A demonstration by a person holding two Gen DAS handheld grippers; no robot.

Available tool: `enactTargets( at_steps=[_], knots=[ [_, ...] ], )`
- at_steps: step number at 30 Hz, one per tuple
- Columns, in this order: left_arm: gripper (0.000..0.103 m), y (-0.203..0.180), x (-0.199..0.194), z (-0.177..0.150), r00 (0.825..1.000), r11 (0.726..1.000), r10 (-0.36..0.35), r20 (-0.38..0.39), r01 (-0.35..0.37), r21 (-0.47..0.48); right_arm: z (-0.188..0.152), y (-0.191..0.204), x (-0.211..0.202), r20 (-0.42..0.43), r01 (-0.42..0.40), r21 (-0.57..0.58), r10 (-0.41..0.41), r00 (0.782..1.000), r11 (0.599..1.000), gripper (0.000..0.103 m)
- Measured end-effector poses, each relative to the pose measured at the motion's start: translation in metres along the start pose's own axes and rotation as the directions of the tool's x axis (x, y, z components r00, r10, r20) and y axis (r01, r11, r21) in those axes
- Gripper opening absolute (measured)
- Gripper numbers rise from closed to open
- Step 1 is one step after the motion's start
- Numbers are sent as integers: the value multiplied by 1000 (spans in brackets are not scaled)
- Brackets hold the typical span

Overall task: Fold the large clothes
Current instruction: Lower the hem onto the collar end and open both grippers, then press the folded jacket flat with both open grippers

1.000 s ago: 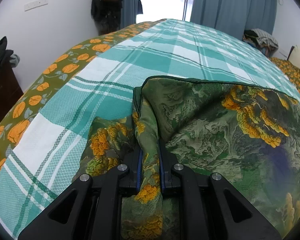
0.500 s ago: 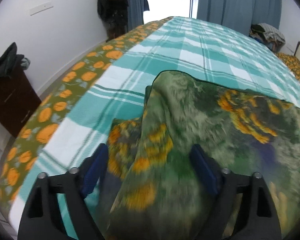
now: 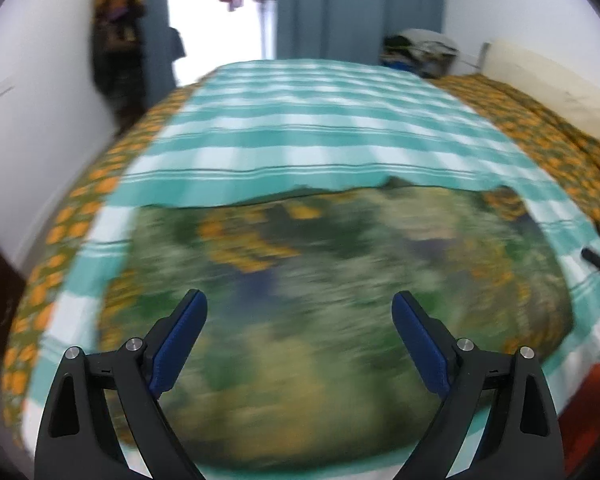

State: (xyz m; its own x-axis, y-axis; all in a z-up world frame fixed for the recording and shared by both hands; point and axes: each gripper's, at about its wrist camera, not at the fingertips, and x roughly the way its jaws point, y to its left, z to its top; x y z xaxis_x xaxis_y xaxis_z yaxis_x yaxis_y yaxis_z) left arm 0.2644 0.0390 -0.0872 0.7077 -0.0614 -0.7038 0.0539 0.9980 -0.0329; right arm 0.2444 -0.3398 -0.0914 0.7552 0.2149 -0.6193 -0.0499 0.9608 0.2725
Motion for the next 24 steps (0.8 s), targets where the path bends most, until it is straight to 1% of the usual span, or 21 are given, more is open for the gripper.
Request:
enactTargets(
  at_steps=[2, 4, 5, 6, 8, 9, 10, 11, 13, 18, 24],
  knots=[
    [94, -21, 16, 9, 1000, 1000, -27, -6, 27, 11, -15, 11, -8, 12, -33, -11, 33, 999, 999, 58],
    [94, -38, 42, 21, 999, 999, -33, -25, 33, 12, -30, 19, -11, 13, -51, -36, 52, 999, 998, 58],
    [94, -43, 52, 23, 999, 1000, -24, -38, 24, 3, -37, 22, -10, 4, -55, -51, 55, 998, 997, 58],
    [94, -45, 68, 27, 998, 1000, -5, -56, 5, -12, -44, 25, -3, -22, -54, -70, 52, 998, 996, 58],
    [94, -46, 98, 26, 994, 998, 47, -103, -51, -29, -56, 25, 9, -79, -54, -73, 48, 996, 996, 58],
    [98, -46, 113, 23, 989, 997, 66, -136, -71, -30, -60, 24, 14, -99, -56, -71, 48, 994, 996, 58],
    [102, -43, 130, 17, 982, 996, 66, -175, -75, -45, -64, 22, 18, -112, -55, -76, 47, 993, 996, 58],
    [102, -40, 141, 10, 980, 995, 48, -195, -63, -72, -67, 20, 21, -117, -63, -80, 54, 992, 995, 58],
    [102, -33, 148, 3, 982, 993, 20, -185, -41, -108, -68, 16, 22, -115, -88, -60, 80, 990, 994, 58],
    [102, -30, 149, 2, 984, 994, 0, -180, -20, -106, -73, 8, 31, -128, -127, -17, 124, 984, 992, 58],
    [102, -31, 141, 6, 986, 995, 25, -166, -41, -95, -73, 7, 35, -125, -129, -14, 126, 984, 992, 58]
  ],
)
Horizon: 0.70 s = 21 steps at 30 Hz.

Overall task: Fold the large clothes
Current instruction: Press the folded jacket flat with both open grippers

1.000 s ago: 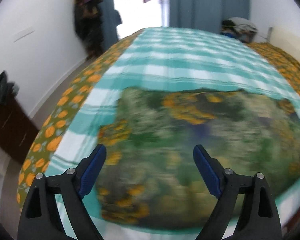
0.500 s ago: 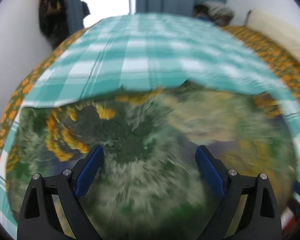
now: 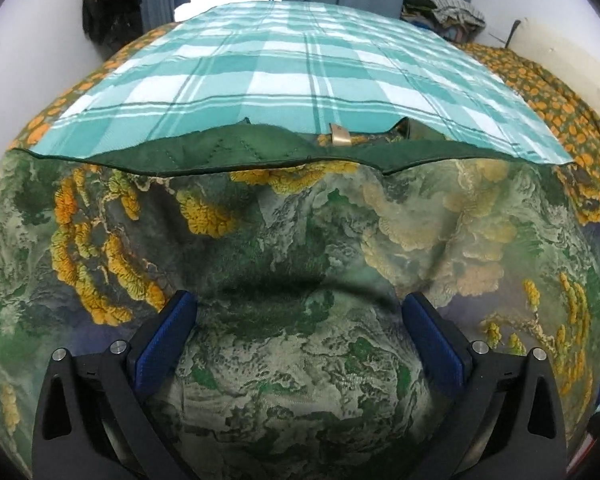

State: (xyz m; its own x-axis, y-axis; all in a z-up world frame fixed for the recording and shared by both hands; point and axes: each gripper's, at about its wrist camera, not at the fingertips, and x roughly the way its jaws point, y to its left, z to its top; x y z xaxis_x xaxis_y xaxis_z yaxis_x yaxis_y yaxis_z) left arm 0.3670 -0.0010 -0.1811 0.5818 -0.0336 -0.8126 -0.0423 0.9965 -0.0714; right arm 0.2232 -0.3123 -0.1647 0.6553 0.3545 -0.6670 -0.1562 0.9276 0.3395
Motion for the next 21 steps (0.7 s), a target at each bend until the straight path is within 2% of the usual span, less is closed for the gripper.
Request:
enactTargets(
  at_steps=[4, 8, 12, 16, 21],
  knots=[
    [101, -2, -32, -7, 1000, 1000, -18, -9, 19, 22, -2, 1, -4, 6, 7, 1, -7, 1000, 1000, 58],
    [101, -6, -64, -37, 999, 994, -43, -18, 45, 100, -4, 2, -5, 11, 13, 5, -13, 1000, 1000, 58],
    [102, -8, -55, -57, 999, 989, -14, -37, 20, 150, -4, 2, -3, 11, 21, 14, -21, 1000, 1000, 58],
    [102, -6, -41, -58, 998, 988, -34, -52, 41, 149, -4, 3, -3, 15, 39, 22, -39, 999, 999, 58],
    [102, -5, -60, -59, 998, 990, -31, -54, 38, 139, -4, 7, -10, 8, 65, 18, -65, 998, 998, 58]
  ],
)
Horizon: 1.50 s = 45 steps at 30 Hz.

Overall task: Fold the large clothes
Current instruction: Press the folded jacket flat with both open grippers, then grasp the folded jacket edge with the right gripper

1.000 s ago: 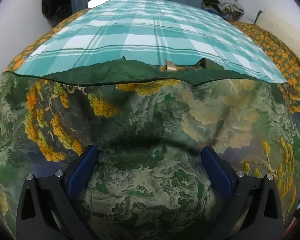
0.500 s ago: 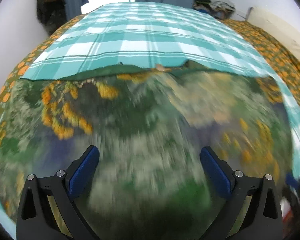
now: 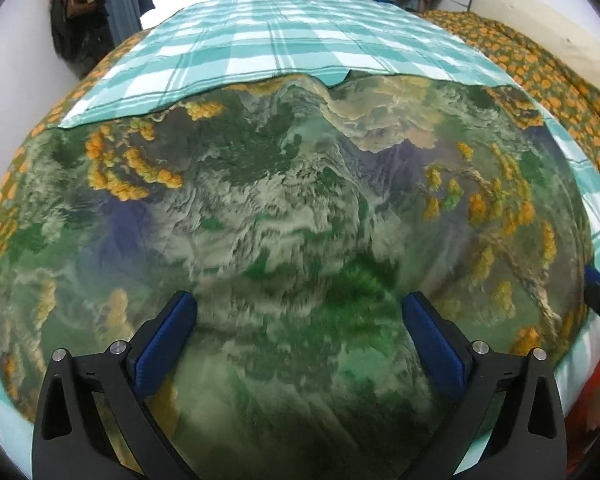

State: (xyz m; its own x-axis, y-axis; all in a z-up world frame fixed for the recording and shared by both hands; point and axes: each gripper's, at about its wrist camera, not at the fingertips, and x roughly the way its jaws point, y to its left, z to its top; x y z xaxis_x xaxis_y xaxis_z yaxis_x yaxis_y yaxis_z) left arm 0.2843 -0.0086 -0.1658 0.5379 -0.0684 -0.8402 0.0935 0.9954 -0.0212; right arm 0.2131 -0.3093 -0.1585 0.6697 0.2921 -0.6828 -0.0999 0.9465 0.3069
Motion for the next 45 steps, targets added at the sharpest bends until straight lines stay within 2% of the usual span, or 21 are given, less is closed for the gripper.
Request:
enactTargets(
  at_steps=[4, 8, 13, 18, 21, 24, 26, 29, 32, 35, 37, 42, 45],
  knots=[
    [102, -5, -29, -28, 999, 998, -14, 29, 12, 66, 0, -2, -20, -10, 1, 35, -1, 1000, 999, 58],
    [102, -10, -13, -48, 1000, 993, 5, 5, -5, 118, -8, -10, -30, -24, -18, 78, 20, 999, 997, 59],
    [103, -10, -6, -44, 1000, 995, 8, -10, -7, 101, -9, -13, -22, -43, 0, 86, 4, 999, 996, 59],
    [101, -17, -33, -49, 1000, 992, 18, 3, -18, 129, -9, -18, -37, -27, 17, 111, -14, 1000, 994, 59],
    [101, -20, -53, -46, 999, 994, -4, 52, -1, 105, -14, -32, -51, -14, 57, 173, -55, 998, 983, 59],
    [101, -24, -68, -35, 991, 997, -49, 122, 40, 73, -22, -48, -58, -21, 58, 250, -54, 998, 966, 62],
    [101, -29, -68, -25, 987, 996, -71, 143, 62, 68, -28, -60, -56, -27, 34, 323, -26, 999, 946, 69],
    [101, -34, -44, -15, 990, 995, -81, 116, 73, 73, -31, -69, -44, -40, 12, 412, 5, 999, 911, 71],
    [103, -33, -4, -19, 997, 995, -81, 0, 81, 51, -29, -72, -31, -31, -27, 461, 46, 998, 887, 72],
    [103, -39, 3, -27, 998, 995, -56, 23, 54, 78, -21, -70, -10, -43, -62, 499, 95, 995, 864, 76],
    [103, -41, 3, -27, 999, 996, -44, 21, 42, 84, -15, -72, 9, -69, -49, 522, 99, 993, 852, 77],
    [103, -40, 3, -25, 998, 993, -68, 12, 67, 99, -10, -81, 27, -6, -69, 628, 93, 996, 775, 82],
    [103, -41, 3, -26, 998, 993, -59, 22, 57, 99, -8, -78, 31, 7, -63, 629, 76, 997, 775, 82]
  ],
)
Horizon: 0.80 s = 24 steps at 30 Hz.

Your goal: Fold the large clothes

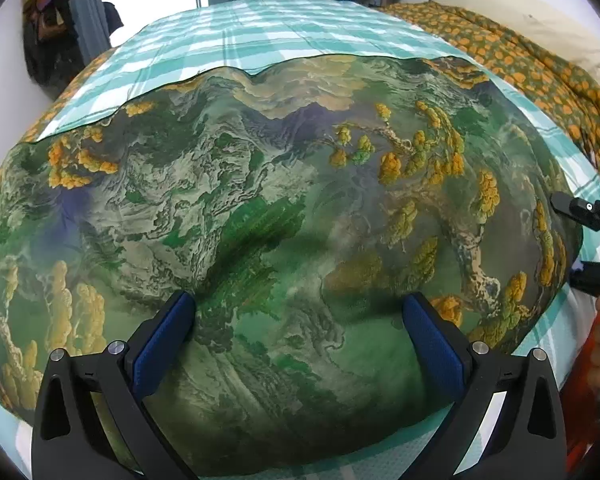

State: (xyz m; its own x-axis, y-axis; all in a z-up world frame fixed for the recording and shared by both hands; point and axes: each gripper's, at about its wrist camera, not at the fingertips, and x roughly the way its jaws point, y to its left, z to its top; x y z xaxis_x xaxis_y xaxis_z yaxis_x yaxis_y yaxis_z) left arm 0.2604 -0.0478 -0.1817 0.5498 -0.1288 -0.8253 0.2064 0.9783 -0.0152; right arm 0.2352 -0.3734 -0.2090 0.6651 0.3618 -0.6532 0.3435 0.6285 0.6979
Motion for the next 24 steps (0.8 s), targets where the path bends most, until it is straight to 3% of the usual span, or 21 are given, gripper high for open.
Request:
enactTargets(
  at_steps=[5, 11, 16, 21, 24],
  knots=[
    [103, 0, 0, -2, 1000, 1000, 0, 1, 0, -2, -5, 0, -3, 18, -5, -21, 6, 1000, 1000, 78],
    [102, 2, -16, 2, 1000, 1000, -9, -24, 9, -6, -3, 2, -10, 28, 3, -82, -1, 1000, 997, 50],
    [101, 5, -54, 13, 999, 999, -45, 7, 45, 6, -4, 28, -30, 74, 2, -193, 13, 997, 981, 40],
    [101, -3, -108, 48, 988, 993, -113, 102, 108, 52, -11, 63, -49, 131, 23, -348, 25, 991, 937, 38],
    [102, -16, -128, 76, 977, 979, -190, 97, 181, 91, -22, 92, -62, 170, 42, -456, 41, 985, 889, 38]
  ],
)
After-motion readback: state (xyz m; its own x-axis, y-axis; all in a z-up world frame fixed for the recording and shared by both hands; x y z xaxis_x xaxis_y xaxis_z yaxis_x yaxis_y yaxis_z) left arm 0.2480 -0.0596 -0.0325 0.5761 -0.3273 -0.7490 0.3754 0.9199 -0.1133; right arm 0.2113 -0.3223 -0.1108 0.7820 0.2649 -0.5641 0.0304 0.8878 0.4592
